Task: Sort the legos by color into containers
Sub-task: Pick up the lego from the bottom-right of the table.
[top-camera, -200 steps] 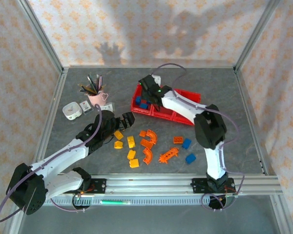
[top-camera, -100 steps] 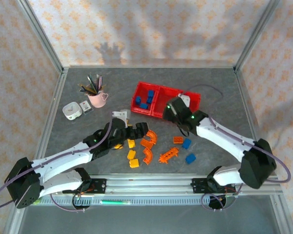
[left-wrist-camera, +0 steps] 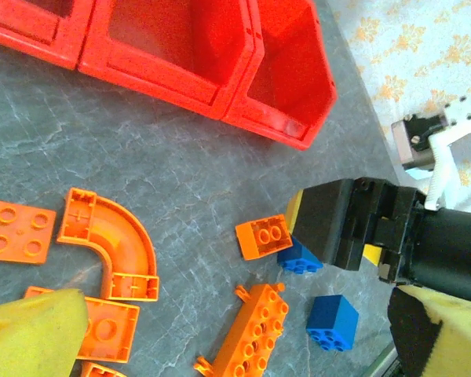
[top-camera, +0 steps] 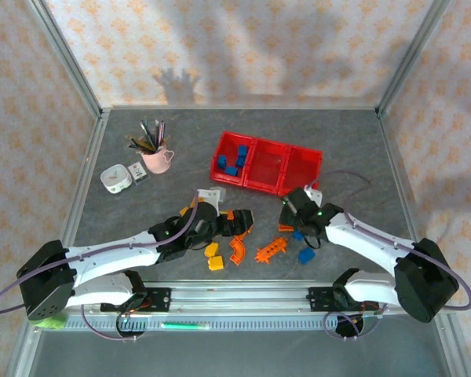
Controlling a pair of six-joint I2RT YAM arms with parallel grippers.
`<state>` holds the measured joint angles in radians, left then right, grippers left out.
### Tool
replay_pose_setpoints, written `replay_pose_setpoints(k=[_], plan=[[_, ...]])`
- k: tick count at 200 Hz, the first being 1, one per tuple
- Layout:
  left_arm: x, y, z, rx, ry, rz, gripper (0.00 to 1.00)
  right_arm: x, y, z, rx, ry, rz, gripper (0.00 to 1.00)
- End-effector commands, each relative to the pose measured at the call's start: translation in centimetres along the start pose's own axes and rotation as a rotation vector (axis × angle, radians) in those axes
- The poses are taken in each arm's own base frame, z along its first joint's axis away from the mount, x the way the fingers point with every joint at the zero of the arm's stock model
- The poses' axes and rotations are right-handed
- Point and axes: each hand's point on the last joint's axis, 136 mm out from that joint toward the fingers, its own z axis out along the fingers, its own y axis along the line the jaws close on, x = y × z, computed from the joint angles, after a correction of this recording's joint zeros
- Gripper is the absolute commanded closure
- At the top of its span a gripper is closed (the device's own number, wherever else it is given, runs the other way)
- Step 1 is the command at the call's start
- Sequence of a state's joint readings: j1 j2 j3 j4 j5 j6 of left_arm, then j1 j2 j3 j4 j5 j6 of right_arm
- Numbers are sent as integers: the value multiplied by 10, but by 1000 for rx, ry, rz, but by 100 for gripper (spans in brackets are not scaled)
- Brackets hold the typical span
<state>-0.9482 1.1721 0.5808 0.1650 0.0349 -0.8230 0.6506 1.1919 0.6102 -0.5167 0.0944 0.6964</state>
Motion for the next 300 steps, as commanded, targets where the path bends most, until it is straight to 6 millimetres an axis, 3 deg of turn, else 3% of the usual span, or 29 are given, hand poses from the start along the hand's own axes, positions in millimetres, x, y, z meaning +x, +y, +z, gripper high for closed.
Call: replay_pose_setpoints(k=[1,75,112,141,178,228,268,300], plan=[[-7,-9,2,15,-37,-11,1,6,-13,-1,13,-3,68,24],[-4,-11,5,11,-25,4,1,14,-43,2,62,-8,156,36],[-4,-11,5,8,-27,8,1,20,-34,5,16,30,139,40],[-5,-12,7,5,-28,15,1,15,-24,4,-14,31,130,37],[-4,-11,9,-1,-20,18,1,13,-26,11,20,24,139,39],[-5,-11,7,-6,-23,23,1,13,-29,13,30,11,146,54],[-6,-12,7,-4,-27,31,1,1,-24,4,14,-21,133,63],[-17,-12,1,-20,-62,46,1,-28,-9,-18,5,-77,86,67]])
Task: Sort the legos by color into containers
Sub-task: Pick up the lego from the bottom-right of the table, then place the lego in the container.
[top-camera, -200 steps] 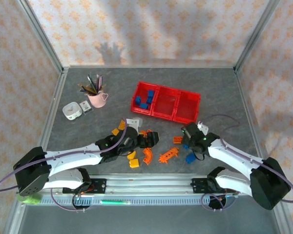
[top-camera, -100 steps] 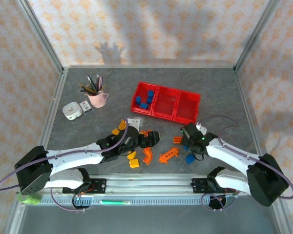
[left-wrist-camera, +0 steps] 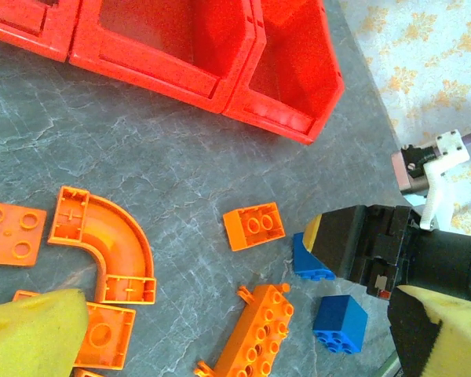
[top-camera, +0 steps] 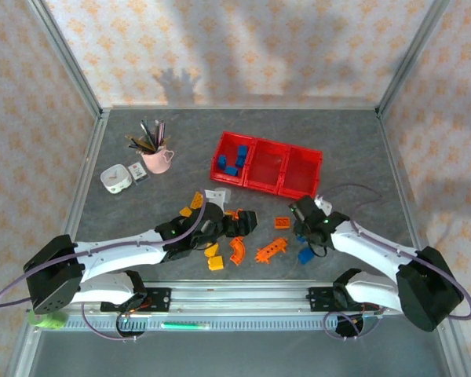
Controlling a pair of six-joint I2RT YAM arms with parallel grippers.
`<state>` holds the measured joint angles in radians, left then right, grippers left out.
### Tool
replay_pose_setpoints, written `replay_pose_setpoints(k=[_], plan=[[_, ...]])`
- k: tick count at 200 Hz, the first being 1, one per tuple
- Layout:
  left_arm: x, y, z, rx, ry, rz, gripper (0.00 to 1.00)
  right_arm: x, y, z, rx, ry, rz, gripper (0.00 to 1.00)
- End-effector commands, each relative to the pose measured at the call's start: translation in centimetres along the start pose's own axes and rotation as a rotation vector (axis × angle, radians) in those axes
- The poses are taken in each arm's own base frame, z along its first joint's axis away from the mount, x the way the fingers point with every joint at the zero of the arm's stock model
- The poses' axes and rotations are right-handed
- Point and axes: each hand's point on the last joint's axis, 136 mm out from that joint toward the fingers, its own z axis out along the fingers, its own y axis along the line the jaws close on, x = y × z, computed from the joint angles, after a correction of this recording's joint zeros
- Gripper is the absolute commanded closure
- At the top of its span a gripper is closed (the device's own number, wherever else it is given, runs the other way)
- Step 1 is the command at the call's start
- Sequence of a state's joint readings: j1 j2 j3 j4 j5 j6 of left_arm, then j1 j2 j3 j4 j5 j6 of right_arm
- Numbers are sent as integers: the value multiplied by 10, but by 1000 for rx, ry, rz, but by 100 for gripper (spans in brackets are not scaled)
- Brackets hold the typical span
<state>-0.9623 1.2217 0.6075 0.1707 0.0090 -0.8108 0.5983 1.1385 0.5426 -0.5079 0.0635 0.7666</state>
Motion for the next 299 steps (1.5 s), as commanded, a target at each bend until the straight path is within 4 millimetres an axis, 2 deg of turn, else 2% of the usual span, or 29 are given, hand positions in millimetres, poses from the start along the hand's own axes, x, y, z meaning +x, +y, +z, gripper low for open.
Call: replay_pose_setpoints(k=[1,42,103,134,154,166,182,205,222,235,241,250,282,299], plan=[[-18,-10,-8,0,-62,24,1,-35,16,-24,-9,-98,-30,67],[-34,0,-14,-34,-94,13,1,-73,67,-55,-131,-162,-78,71],[-67,41,-28,-118,-159,-39,1,-123,177,-58,-308,-177,-172,75],[-82,66,-38,-173,-203,-71,1,-145,227,-45,-363,-195,-202,76],[-89,78,-41,-191,-223,-94,1,-155,252,-26,-358,-191,-227,76],[-93,82,-43,-200,-237,-103,1,-162,259,-12,-318,-193,-232,76],[-96,86,-43,-207,-243,-107,1,-170,280,-2,-333,-203,-250,76],[-97,90,-40,-211,-243,-114,1,-176,297,19,-317,-195,-265,75],[-98,91,-39,-217,-240,-108,1,-176,307,33,-310,-173,-283,69],[-98,91,-38,-219,-237,-103,1,-179,312,33,-309,-172,-285,62],[-98,90,-38,-219,-235,-100,1,-181,314,29,-316,-175,-284,54],[-99,89,-38,-215,-234,-96,1,-183,313,22,-323,-186,-282,47],[-96,87,-37,-204,-212,-83,1,-188,296,-10,-325,-230,-277,37],[-91,82,-34,-178,-184,-82,1,-181,276,-24,-317,-231,-268,34]])
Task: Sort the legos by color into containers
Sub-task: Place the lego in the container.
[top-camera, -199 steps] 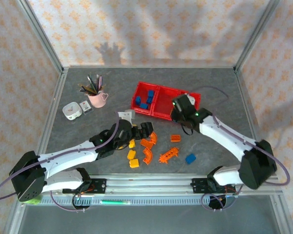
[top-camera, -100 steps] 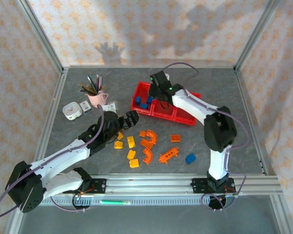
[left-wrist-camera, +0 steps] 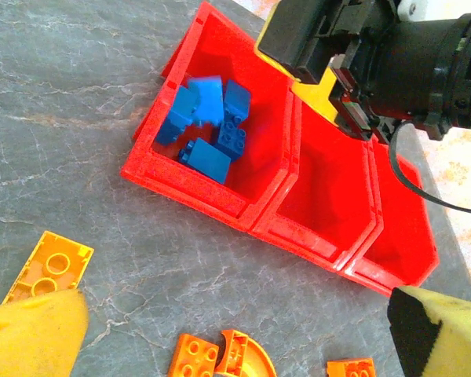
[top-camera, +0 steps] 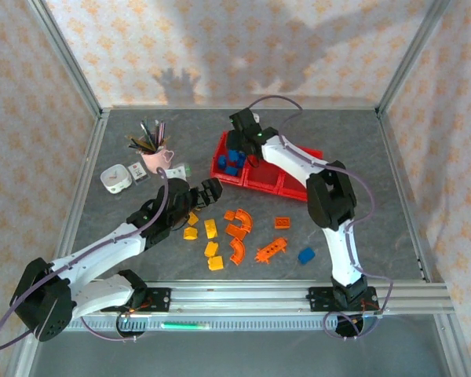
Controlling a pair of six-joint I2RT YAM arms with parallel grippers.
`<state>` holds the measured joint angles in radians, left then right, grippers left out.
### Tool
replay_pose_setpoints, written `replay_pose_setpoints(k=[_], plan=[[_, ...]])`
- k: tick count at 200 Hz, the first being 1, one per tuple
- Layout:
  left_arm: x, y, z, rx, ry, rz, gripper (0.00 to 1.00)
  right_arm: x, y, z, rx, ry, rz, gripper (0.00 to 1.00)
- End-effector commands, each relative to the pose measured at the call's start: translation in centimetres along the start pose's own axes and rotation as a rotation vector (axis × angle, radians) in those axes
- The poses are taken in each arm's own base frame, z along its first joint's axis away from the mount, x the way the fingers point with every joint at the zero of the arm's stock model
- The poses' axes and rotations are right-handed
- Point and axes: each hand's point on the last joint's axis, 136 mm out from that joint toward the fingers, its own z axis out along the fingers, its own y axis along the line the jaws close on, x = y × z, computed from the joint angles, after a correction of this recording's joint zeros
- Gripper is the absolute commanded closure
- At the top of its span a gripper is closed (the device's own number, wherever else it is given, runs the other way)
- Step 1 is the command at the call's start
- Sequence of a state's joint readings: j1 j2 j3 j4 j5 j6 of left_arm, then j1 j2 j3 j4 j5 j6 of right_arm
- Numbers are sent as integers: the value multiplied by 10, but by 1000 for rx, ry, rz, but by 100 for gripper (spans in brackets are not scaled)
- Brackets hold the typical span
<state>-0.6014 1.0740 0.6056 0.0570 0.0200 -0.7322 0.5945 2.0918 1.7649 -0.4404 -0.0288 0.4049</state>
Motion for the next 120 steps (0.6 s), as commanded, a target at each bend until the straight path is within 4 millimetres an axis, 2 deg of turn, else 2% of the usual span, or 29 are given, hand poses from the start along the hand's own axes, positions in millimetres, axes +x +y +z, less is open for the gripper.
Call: replay_pose_setpoints(k=[1,27,45,85,120], plan=[[7,-4,1,23,45,22,1,-16,-7,-56,-5,-70,9,34],[17,-11,-2,54,76,33,1,9,-38,-87,41,-64,40,29],[26,-21,-6,79,94,47,1,33,-68,-107,97,-51,73,26],[50,-44,-12,115,133,78,1,97,-134,-142,239,13,143,21],[69,-58,-14,153,170,73,1,151,-177,-168,318,67,244,20]])
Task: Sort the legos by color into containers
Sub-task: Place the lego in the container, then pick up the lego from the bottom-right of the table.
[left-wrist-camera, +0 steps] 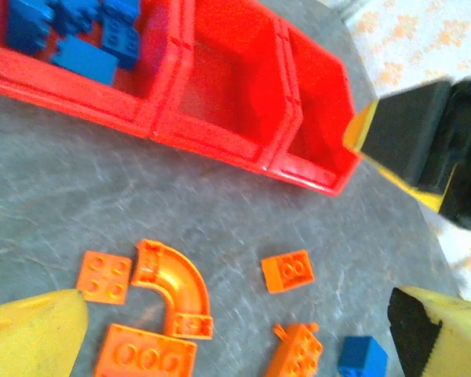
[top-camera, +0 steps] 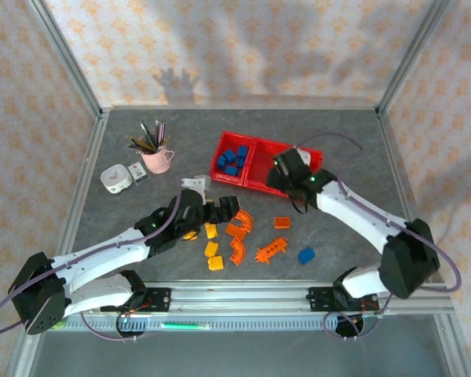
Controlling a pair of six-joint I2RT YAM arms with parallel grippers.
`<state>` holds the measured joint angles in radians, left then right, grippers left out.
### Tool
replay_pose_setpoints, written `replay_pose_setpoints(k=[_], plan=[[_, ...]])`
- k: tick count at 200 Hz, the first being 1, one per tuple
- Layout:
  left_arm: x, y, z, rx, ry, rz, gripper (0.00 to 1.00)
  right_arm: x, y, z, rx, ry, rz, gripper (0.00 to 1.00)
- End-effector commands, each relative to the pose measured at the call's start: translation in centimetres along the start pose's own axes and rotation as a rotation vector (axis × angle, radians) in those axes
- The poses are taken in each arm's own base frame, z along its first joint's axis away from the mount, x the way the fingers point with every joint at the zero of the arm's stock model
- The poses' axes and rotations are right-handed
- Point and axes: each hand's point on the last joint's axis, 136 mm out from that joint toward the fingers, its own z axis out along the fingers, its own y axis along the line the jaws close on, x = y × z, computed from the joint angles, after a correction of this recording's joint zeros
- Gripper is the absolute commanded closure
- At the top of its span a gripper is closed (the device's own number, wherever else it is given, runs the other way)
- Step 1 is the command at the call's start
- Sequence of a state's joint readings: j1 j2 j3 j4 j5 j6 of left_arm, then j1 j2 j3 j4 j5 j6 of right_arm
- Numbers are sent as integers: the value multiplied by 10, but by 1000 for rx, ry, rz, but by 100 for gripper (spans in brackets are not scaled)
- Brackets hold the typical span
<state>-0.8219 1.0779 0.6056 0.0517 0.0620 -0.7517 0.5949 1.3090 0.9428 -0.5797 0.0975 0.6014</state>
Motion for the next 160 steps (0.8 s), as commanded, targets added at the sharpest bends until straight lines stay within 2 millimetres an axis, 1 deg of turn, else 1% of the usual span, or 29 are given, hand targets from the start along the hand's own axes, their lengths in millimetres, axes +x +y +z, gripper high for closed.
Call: replay_pose_setpoints(k=[1,11,15,22,34,46,67,102,126,160], plan=[[6,-3,2,-11,2,-15,1,26,-43,-11,111,22,92,20],[9,-6,3,-5,7,-14,1,38,-57,-14,157,36,119,20],[10,-7,3,-4,9,-15,1,40,-60,-19,154,29,131,20],[14,-11,3,7,17,-10,1,46,-66,-21,166,30,147,19],[18,-18,3,24,31,3,1,59,-76,-22,191,42,173,19],[22,-23,4,33,43,22,1,73,-82,-21,212,63,192,19],[27,-27,5,33,58,41,1,89,-89,-23,241,73,222,18],[33,-29,6,40,77,58,1,123,-97,-15,269,127,265,16],[36,-28,7,38,86,66,1,135,-104,-15,298,125,290,16],[37,-27,7,33,87,72,1,152,-107,-13,320,142,299,14]])
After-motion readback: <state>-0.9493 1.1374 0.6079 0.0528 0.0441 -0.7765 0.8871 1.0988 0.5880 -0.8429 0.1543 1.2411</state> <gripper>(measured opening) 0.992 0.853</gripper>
